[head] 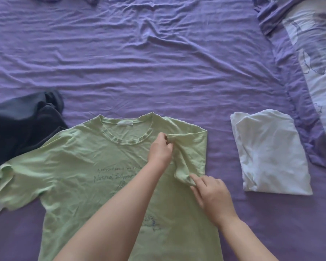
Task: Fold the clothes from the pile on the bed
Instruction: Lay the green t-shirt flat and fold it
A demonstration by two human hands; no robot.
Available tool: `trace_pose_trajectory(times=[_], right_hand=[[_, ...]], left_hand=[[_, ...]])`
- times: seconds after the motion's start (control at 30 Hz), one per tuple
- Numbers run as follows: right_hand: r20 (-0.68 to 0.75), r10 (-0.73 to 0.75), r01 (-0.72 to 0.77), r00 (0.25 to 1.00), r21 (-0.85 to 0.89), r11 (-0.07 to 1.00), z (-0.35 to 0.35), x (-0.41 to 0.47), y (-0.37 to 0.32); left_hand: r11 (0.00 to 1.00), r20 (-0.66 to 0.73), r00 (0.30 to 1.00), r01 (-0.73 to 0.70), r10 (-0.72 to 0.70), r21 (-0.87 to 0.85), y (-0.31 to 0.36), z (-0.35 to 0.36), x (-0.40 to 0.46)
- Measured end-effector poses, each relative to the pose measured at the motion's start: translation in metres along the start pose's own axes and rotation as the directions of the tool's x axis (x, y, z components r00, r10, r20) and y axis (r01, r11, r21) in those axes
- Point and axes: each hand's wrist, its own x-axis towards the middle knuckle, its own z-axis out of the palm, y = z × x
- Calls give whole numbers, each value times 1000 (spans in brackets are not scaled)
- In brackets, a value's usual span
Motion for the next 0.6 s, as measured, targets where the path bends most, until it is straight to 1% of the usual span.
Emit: trace_pose_trajectory(times=[0.03, 0.1, 0.13, 0.2, 0.27, 0.33, 0.4, 0.43, 0.5, 0.57, 0.6], right_hand=[[66, 20, -17, 998, -43, 999, 4, 1, -8], [192, 56, -23, 980, -170, 985, 11, -1, -19], [237, 84, -29, 968, -228, 973, 13, -3, -25], [307, 161, -70, 938, -290, 955, 12, -4, -39], [347, 191, -92, 918, -282, 955, 13, 2, -57], [381, 174, -68, 908, -275, 959, 19, 12, -80], [452, 123, -11, 884, -241, 970, 34, 22, -104], [468, 99, 8, 878, -221, 975, 42, 27, -119], [472, 58, 43, 879, -201, 979, 54, 34, -152], [471, 9, 77, 882, -162, 984, 65, 44, -191], [471, -16, 95, 882, -145, 985, 70, 49, -210]], left_hand=[[999, 23, 1000, -21, 20, 36, -3, -1, -1], [977, 51, 996, -89, 80, 195, -16, -2, -8], [944, 65, 991, -132, 117, 302, -25, -4, -13], [839, 148, 977, -210, 156, 502, -49, -13, -26], [748, 231, 963, -257, 141, 613, -79, -29, -37], [700, 269, 956, -271, 117, 660, -111, -50, -47], [681, 290, 950, -287, 113, 674, -140, -74, -57], [686, 294, 950, -285, 107, 669, -152, -88, -62], [739, 274, 959, -237, 73, 630, -174, -113, -69], [794, 196, 980, -151, 41, 589, -197, -144, -75], [802, 145, 988, -122, 45, 585, -209, -160, -76]])
